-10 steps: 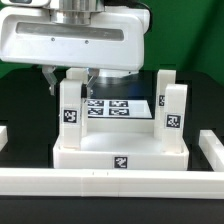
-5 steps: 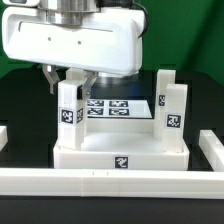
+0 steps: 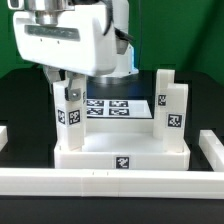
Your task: Assemble desk
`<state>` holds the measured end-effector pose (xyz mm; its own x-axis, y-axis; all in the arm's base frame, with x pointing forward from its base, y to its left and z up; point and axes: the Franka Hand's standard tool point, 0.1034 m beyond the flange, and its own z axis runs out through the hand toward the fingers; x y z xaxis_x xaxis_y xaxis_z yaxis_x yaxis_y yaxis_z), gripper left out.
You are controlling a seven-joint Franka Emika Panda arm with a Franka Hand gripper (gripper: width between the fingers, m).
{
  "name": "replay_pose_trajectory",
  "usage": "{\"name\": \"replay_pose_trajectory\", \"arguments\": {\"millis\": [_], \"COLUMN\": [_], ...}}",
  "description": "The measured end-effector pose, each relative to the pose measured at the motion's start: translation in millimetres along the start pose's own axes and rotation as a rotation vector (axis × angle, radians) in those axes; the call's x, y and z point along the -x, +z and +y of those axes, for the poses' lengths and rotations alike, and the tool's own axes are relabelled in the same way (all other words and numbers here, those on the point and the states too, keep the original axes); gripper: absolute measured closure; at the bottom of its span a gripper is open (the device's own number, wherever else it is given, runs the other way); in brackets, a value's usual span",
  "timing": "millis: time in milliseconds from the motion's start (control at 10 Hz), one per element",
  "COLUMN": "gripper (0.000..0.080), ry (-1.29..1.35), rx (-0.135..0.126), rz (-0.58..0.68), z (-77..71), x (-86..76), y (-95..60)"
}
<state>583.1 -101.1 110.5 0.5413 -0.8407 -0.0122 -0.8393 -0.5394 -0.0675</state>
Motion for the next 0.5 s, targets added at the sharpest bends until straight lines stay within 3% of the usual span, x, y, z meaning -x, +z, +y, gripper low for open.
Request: {"name": "replay_pose_trajectory", "arguments": {"millis": [200,500], "gripper": [0.0509,0.0509], "ry": [0.185,0.413], "rx": [-0.02,0.007], "rz": [-0.014,-0.048], "z": [2.8,-0.4], "x": [-4.8,-5.7], "y": [0.0,-0.1]}}
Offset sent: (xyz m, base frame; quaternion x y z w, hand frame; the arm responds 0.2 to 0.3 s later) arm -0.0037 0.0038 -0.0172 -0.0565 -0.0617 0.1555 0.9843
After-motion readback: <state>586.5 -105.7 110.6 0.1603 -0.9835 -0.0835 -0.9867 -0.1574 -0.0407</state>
